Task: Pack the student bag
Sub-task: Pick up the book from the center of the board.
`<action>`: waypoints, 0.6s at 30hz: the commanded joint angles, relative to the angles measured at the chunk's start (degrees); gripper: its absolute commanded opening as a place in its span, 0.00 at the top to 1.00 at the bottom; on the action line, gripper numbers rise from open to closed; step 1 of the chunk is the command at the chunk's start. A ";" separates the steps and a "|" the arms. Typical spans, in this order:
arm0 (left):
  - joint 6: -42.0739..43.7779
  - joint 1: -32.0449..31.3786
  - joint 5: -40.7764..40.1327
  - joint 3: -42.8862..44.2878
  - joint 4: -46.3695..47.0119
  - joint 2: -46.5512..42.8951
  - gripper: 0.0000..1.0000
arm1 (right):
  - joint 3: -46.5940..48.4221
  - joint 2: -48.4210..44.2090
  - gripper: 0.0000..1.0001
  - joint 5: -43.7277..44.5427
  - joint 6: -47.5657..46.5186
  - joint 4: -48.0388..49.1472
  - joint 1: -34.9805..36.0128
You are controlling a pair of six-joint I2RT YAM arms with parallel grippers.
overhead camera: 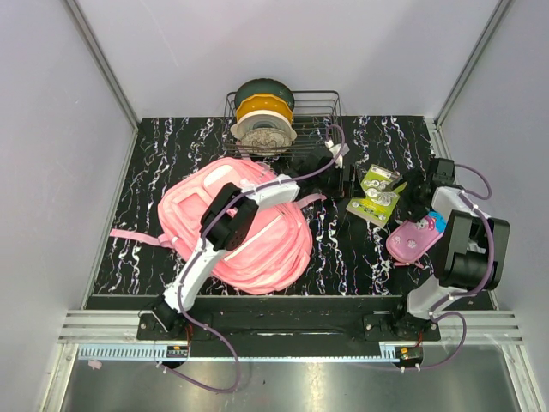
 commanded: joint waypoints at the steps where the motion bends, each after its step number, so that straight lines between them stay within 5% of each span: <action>1: -2.92 0.28 3.56 3.20 4.75 2.40 0.01 | 1.64 3.63 0.00 -1.48 0.02 3.56 -0.53; 6: -4.33 0.46 5.06 3.55 6.42 4.51 0.02 | 0.50 5.83 0.02 -2.36 -0.16 5.49 -0.62; 18: -6.97 -0.24 9.02 -3.30 11.44 4.17 0.15 | -4.33 10.40 0.26 -11.24 0.54 12.34 -0.62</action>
